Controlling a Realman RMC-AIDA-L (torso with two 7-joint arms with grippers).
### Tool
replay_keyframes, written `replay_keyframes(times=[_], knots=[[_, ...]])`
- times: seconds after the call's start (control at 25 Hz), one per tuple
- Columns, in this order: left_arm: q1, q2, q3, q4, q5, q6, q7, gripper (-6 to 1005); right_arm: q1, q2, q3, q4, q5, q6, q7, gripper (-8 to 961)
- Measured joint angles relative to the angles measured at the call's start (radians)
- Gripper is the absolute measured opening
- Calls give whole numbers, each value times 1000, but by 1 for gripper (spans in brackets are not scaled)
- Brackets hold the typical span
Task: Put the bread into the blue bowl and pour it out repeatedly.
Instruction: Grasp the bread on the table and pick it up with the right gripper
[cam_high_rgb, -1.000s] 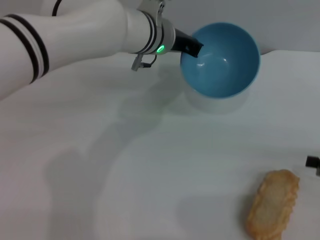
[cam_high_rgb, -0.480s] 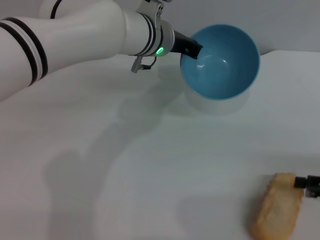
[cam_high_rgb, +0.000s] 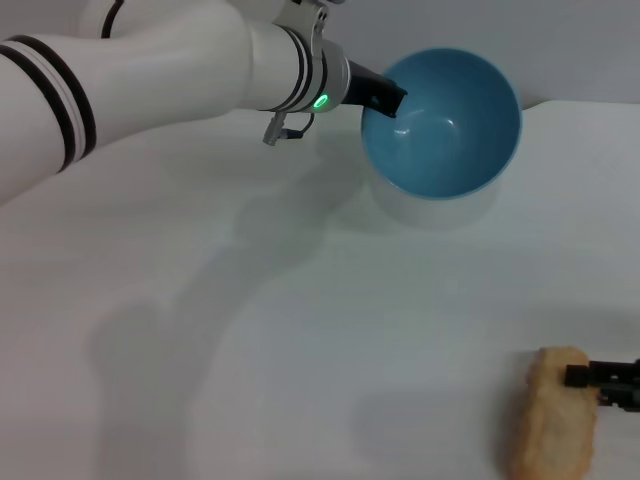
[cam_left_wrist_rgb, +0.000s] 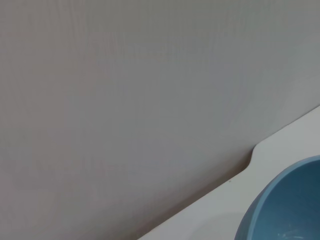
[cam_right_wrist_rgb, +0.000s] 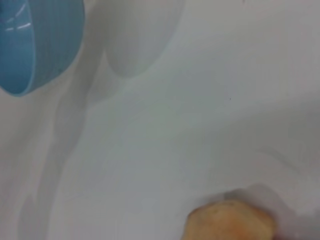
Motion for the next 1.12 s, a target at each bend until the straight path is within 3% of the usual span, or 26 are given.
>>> replay_keyframes(times=[0.8, 0.92, 1.12], knots=[[16, 1, 2, 8, 0, -5, 0, -1, 38, 27, -21, 36, 21, 56, -58, 579], [17, 0, 4, 7, 0, -5, 0, -2, 34, 30, -19, 31, 88, 48, -117, 463], [21, 0, 2, 4, -1, -2, 0, -2, 30, 23, -24, 13, 189, -6, -206, 425]])
